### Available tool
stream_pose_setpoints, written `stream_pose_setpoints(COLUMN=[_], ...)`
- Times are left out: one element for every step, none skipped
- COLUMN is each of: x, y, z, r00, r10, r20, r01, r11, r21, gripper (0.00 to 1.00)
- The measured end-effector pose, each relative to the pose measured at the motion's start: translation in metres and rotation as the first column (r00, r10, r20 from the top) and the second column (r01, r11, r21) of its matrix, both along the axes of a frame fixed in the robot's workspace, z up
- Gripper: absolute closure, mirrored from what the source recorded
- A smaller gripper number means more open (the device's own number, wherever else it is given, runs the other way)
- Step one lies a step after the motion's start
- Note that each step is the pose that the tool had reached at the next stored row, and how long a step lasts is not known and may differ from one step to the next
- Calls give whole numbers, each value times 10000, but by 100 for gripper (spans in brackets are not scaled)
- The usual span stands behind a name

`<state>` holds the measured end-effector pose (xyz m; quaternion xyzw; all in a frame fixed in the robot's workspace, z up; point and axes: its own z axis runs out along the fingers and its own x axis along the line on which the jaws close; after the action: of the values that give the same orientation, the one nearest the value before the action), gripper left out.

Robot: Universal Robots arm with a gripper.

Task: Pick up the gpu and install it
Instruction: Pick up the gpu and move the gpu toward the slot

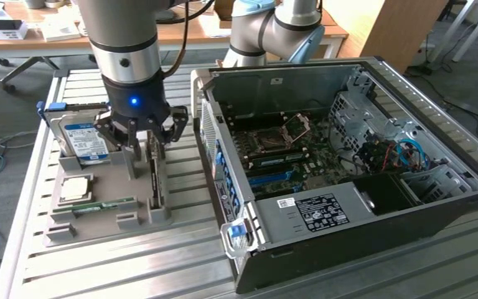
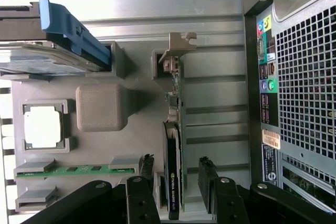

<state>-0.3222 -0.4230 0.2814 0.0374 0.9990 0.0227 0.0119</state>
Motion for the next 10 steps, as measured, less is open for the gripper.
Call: stream_pose_setpoints(x=[0,0,0,0,0,0,0,0,0,0], y=[0,0,0,0,0,0,0,0,0,0], z=[-18,-37,-56,-74,-91,-110,-128,-147,-165,-182], r00=[10000,10000,10000,10000,10000,10000,10000,10000,10000,10000], r10=[0,0,0,0,0,1,0,0,1,0], r20=[1,0,1,2,0,1,0,1,0,0], r01=[0,0,0,0,0,-1,0,0,-1,0], r11=[10000,10000,10000,10000,10000,10000,10000,10000,10000,10000], r21=[0,0,0,0,0,0,0,0,0,0], gripper=[53,53,53,53,53,53,53,53,53,53])
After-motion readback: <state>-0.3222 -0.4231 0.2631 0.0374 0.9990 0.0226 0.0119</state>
